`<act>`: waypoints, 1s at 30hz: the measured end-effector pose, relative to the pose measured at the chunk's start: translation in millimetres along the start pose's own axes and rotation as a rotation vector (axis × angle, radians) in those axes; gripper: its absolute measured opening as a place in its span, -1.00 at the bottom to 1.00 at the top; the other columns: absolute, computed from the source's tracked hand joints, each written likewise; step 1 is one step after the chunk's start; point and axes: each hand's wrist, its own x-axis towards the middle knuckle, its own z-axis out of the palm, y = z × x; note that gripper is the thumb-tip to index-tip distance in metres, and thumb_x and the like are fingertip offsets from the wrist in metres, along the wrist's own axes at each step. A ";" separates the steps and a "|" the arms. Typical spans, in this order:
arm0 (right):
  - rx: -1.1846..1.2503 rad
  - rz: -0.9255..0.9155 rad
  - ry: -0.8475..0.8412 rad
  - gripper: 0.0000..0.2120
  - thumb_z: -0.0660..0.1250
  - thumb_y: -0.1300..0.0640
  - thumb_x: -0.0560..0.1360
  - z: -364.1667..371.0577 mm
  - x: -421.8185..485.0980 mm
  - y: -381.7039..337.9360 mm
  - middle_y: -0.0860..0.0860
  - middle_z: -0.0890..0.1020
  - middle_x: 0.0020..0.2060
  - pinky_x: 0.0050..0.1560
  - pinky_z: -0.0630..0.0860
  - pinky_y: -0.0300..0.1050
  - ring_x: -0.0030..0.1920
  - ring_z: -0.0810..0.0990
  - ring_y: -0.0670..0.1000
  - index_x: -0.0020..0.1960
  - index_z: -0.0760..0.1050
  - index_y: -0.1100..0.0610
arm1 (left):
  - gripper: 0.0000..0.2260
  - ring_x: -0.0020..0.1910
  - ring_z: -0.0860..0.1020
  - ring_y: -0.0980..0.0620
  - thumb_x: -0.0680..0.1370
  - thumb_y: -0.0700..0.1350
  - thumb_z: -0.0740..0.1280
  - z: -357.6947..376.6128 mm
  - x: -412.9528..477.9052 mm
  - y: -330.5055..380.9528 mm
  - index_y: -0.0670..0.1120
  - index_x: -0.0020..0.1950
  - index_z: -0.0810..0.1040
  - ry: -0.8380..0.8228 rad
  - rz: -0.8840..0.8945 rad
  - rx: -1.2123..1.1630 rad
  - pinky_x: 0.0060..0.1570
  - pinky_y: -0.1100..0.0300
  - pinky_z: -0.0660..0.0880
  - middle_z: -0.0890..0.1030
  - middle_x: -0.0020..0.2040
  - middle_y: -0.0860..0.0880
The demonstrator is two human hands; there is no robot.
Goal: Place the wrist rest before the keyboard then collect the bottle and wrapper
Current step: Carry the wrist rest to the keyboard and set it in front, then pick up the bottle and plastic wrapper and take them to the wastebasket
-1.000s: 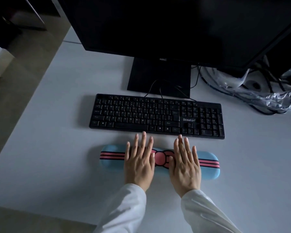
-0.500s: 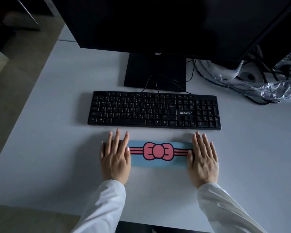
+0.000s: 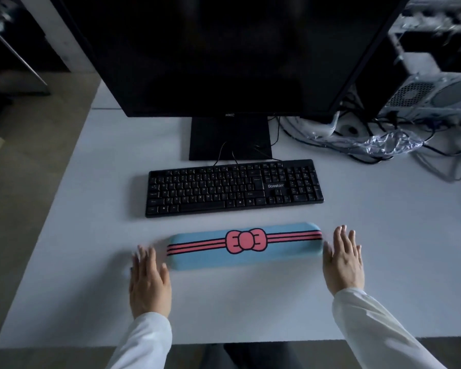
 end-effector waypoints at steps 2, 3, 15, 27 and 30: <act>0.068 0.040 0.024 -0.46 0.03 0.03 0.57 -9.6 -20.2 -1.7 0.14 0.14 0.52 0.50 -0.10 -0.02 0.54 0.01 0.09 0.48 0.08 0.24 | -0.58 0.49 0.18 -0.20 0.52 -0.22 0.19 -9.2 -5.0 3.5 -0.26 0.39 0.31 -0.015 -0.005 -0.054 0.44 -0.07 0.18 0.27 0.47 -0.23; 0.085 0.063 0.031 -0.45 0.04 0.03 0.57 -13.6 -28.9 -2.7 0.14 0.15 0.51 0.50 -0.10 -0.03 0.54 0.01 0.09 0.48 0.08 0.24 | -0.58 0.49 0.20 -0.21 0.50 -0.27 0.23 -11.8 -6.7 7.4 -0.27 0.37 0.33 -0.009 0.012 -0.075 0.41 -0.09 0.21 0.29 0.46 -0.25; 0.243 0.254 0.231 -0.42 0.04 -0.06 0.55 -92.8 -73.1 34.2 0.06 0.10 0.53 0.48 -0.07 -0.11 0.54 0.00 0.04 0.50 0.06 0.15 | -0.67 0.37 0.35 -0.35 0.45 -0.32 0.24 10.1 -33.6 130.1 -0.35 0.21 0.46 -0.079 0.324 -0.308 0.34 -0.16 0.29 0.42 0.32 -0.39; 0.421 0.360 0.352 -0.37 0.14 -0.09 0.52 -190.3 -74.3 182.6 0.02 0.15 0.52 0.46 0.03 -0.16 0.53 0.06 0.00 0.49 0.08 0.14 | -0.65 0.41 0.31 -0.30 0.48 -0.29 0.25 73.7 -169.0 345.6 -0.31 0.26 0.43 -0.330 0.575 -0.339 0.39 -0.08 0.25 0.45 0.32 -0.34; 0.498 0.385 0.373 -0.36 0.19 -0.06 0.50 -214.4 -75.2 225.1 0.04 0.19 0.51 0.44 0.03 -0.21 0.51 0.11 0.00 0.48 0.11 0.16 | -0.65 0.42 0.31 -0.27 0.49 -0.26 0.25 94.1 -209.9 391.5 -0.29 0.27 0.43 -0.421 0.599 -0.313 0.39 -0.03 0.23 0.46 0.32 -0.31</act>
